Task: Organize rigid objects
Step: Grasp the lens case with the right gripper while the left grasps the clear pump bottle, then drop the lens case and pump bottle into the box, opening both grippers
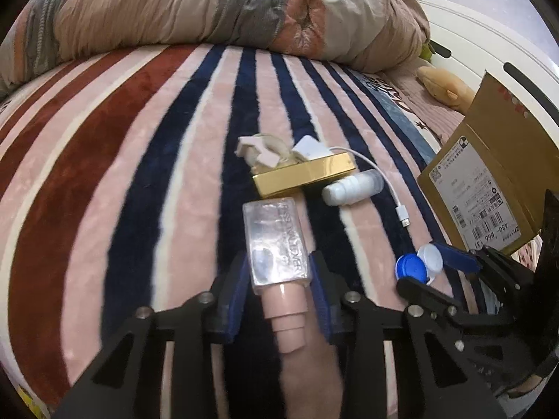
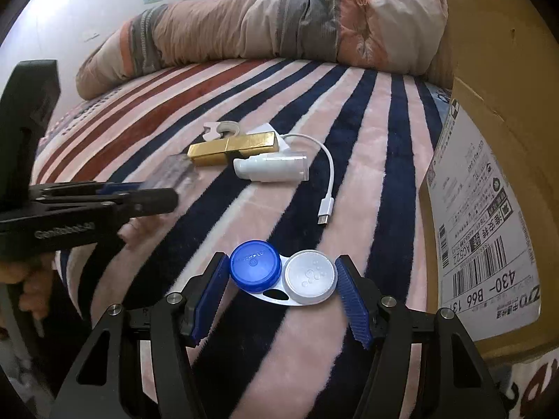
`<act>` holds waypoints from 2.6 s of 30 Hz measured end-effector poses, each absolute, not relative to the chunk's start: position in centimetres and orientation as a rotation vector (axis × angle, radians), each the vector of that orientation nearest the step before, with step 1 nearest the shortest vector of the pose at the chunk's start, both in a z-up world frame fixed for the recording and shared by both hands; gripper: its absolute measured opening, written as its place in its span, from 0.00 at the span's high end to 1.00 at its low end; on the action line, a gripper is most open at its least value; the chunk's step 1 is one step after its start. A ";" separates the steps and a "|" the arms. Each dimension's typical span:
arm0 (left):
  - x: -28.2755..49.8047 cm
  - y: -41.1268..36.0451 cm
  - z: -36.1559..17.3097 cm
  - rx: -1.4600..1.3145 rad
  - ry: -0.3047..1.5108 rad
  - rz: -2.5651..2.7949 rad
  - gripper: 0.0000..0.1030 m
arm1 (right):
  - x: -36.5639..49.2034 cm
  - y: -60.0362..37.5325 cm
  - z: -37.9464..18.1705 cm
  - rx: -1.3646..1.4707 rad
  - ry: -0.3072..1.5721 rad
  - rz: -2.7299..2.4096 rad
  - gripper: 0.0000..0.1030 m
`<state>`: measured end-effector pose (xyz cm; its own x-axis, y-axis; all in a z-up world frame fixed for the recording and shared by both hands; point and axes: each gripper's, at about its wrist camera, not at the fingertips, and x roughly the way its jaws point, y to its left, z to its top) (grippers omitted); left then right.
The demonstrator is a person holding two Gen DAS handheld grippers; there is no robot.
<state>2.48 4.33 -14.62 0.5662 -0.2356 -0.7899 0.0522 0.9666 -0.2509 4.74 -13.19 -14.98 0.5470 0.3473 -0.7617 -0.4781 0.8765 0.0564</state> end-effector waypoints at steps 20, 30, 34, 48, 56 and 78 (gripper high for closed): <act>1.4 5.1 -10.8 -0.148 0.852 -0.062 0.73 | 2.9 -11.6 -11.0 -0.178 0.758 0.584 0.43; -1.0 -1.5 4.8 0.020 0.580 -0.275 0.73 | -0.7 -17.2 1.6 -0.093 0.417 0.613 0.43; -0.4 -6.1 7.4 0.022 0.577 -0.427 0.73 | -0.5 -23.2 3.4 -0.049 0.392 0.458 0.43; 4.2 -19.8 4.4 0.151 0.793 -0.648 0.73 | 3.2 -31.6 -2.9 -0.026 0.629 0.236 0.32; 4.6 -21.4 1.8 0.189 0.909 -0.704 0.73 | 2.7 -32.5 -3.6 -0.007 0.612 0.269 0.31; 2.0 -8.4 6.7 0.041 0.675 -0.488 0.42 | 1.4 -26.8 -0.1 -0.042 0.547 0.383 0.27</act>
